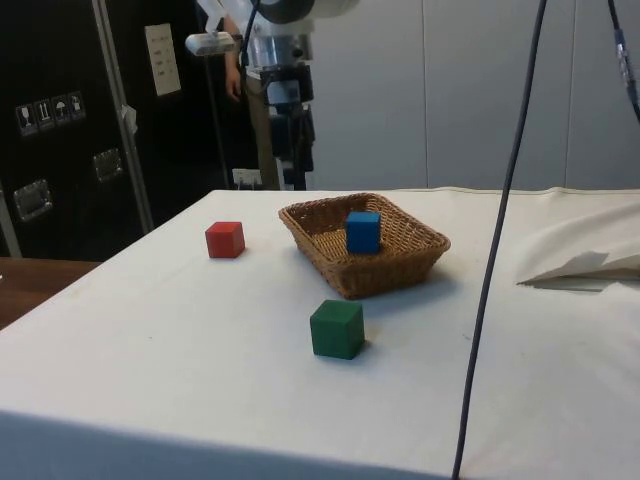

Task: Pick up the blue cube and place it into the basket.

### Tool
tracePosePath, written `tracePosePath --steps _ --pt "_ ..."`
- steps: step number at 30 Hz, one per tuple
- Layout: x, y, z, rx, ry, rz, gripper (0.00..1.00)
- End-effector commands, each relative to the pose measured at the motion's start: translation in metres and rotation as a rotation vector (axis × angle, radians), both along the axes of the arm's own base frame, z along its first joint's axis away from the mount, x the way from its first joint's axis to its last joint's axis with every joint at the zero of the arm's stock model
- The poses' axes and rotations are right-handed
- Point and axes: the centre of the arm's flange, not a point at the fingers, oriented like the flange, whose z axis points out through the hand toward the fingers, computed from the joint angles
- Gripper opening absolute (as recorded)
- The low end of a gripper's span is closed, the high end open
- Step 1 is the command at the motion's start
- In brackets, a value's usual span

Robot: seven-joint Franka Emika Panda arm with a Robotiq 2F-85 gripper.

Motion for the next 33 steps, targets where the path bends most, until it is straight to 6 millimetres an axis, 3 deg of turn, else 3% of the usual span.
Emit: tracePosePath --steps 1,12,25,33 --pt "0.004 0.005 0.0 0.006 0.004 0.007 1.0" --pt "0.019 0.03 0.003 0.005 -0.008 0.019 1.0" --pt "0.038 0.078 0.016 -0.013 -0.011 0.023 1.0" --pt "0.041 0.091 0.021 -0.014 -0.018 0.027 1.0"
